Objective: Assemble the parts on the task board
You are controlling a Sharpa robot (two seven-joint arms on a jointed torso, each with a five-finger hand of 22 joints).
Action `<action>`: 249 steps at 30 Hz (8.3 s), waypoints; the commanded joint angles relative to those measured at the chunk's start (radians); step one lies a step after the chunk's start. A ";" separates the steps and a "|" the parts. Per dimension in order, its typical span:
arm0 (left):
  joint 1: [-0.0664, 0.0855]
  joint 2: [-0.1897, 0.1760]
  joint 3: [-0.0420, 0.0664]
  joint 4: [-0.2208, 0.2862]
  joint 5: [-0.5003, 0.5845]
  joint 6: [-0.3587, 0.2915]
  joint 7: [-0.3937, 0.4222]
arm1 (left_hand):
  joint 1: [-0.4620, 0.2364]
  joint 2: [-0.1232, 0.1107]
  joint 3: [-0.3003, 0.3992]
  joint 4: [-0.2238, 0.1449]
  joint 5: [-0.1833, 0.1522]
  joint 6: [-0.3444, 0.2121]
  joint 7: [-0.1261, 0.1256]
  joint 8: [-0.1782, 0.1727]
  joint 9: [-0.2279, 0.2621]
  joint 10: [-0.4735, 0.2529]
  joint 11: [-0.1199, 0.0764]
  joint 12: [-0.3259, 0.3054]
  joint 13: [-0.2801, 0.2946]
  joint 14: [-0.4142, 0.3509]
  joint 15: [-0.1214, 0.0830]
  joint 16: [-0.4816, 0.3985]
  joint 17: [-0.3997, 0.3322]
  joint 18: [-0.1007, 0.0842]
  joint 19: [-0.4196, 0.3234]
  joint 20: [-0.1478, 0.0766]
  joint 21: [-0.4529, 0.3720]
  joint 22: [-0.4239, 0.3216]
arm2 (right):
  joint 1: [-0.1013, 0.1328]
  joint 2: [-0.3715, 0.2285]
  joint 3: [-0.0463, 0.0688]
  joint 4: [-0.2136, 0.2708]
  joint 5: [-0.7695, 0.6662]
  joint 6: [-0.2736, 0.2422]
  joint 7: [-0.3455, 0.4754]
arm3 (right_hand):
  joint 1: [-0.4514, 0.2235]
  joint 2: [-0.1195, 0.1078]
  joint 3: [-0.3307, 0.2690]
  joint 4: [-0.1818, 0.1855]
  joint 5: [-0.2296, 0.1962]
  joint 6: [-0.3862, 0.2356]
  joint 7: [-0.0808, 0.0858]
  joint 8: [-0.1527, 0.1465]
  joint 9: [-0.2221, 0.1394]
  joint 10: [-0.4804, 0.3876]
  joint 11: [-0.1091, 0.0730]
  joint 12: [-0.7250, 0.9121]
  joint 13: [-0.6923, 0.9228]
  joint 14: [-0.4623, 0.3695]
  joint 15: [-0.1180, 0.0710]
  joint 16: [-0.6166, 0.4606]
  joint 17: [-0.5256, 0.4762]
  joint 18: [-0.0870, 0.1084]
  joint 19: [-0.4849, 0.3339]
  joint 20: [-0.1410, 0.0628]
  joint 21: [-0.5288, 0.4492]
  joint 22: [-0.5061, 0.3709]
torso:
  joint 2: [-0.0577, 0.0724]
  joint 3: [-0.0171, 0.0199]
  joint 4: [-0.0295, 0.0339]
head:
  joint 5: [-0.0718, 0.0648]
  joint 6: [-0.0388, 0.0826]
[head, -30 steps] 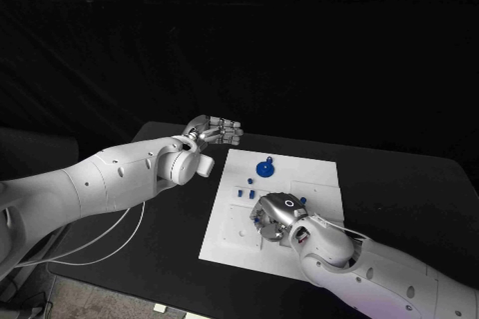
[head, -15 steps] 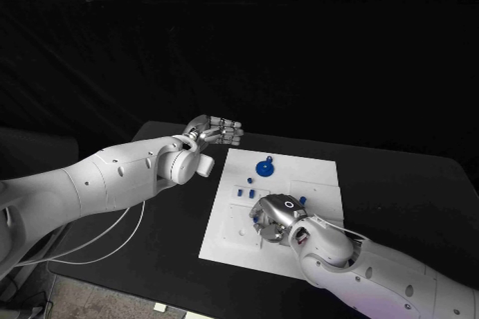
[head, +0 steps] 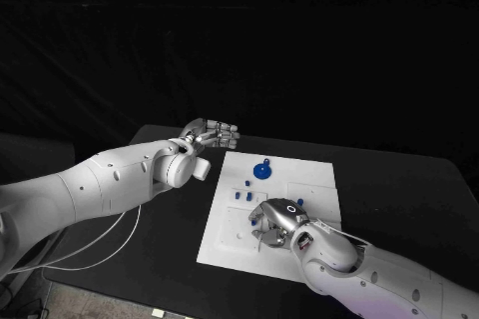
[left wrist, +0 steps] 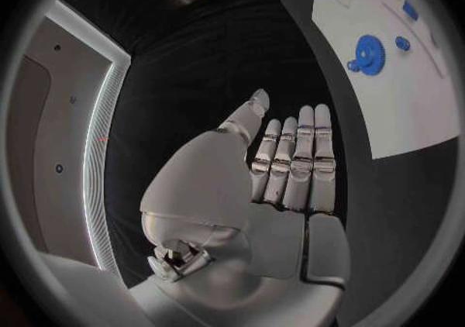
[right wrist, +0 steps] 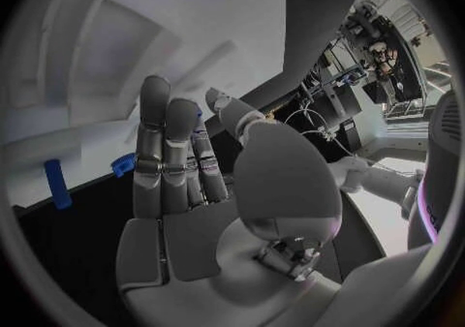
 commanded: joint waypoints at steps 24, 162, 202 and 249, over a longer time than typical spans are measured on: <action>0.002 -0.009 0.000 0.004 -0.008 0.006 0.014 | 0.008 0.008 -0.001 0.008 -0.001 0.002 0.005 0.004 0.001 -0.005 0.000 0.002 0.000 -0.005 0.005 -0.003 0.001 0.004 0.005 0.004 0.003 -0.006 | 0.065 -0.164 0.179 0.064 0.152 0.214 0.022 | -0.001 0.016 -0.031 0.000 0.032 -0.008 0.001 0.004 0.002 0.015 -0.006 0.001 -0.001 -0.006 -0.003 0.008 -0.002 0.006 0.034 -0.001 0.031 -0.036 | 0.000 -0.0022 0.0007 | -0.038 0.032; 0.001 0.024 -0.006 -0.016 -0.026 0.042 -0.002 | 0.005 0.011 -0.004 0.013 -0.001 -0.038 0.015 0.002 -0.001 -0.009 0.001 0.002 0.000 -0.006 0.006 -0.003 0.001 0.004 0.006 0.005 0.004 -0.020 | 0.023 0.000 0.025 0.105 -0.039 0.119 0.014 | -0.005 0.080 0.208 -0.056 -0.112 0.155 -0.031 0.006 0.007 0.249 -0.070 0.003 0.006 -0.002 -0.047 -0.010 0.024 -0.033 0.029 -0.047 0.025 0.061 | 0.001 -0.0007 0.0025 | -0.006 0.005; 0.001 0.024 -0.007 -0.017 -0.026 0.050 -0.003 | 0.004 0.011 -0.005 0.016 -0.001 -0.039 0.016 0.003 -0.001 -0.010 0.001 0.002 0.000 -0.007 0.006 -0.002 0.001 0.004 0.007 0.005 0.003 -0.025 | 0.018 0.034 -0.012 0.061 -0.084 0.159 -0.019 | -0.008 0.078 0.215 -0.058 -0.111 0.156 -0.031 0.006 0.007 0.250 -0.070 0.002 0.006 -0.002 -0.047 -0.010 0.025 -0.031 0.030 -0.047 0.022 0.070 | 0.001 -0.0011 0.0024 | 0.003 -0.003; 0.001 0.023 -0.007 -0.017 -0.025 0.055 -0.010 | 0.001 0.012 -0.005 0.021 -0.001 -0.037 0.014 0.003 -0.001 -0.009 0.001 0.002 0.000 -0.007 0.006 -0.002 0.001 0.004 0.010 0.006 0.003 -0.043 | 0.018 0.050 -0.048 0.053 -0.036 0.019 -0.014 | -0.022 -0.008 -0.088 0.037 0.047 -0.012 0.000 0.004 0.002 0.057 -0.016 0.001 0.000 0.000 0.002 0.006 -0.005 -0.006 0.038 0.003 0.008 0.013 | 0.001 0.0001 0.0008 | 0.000 -0.003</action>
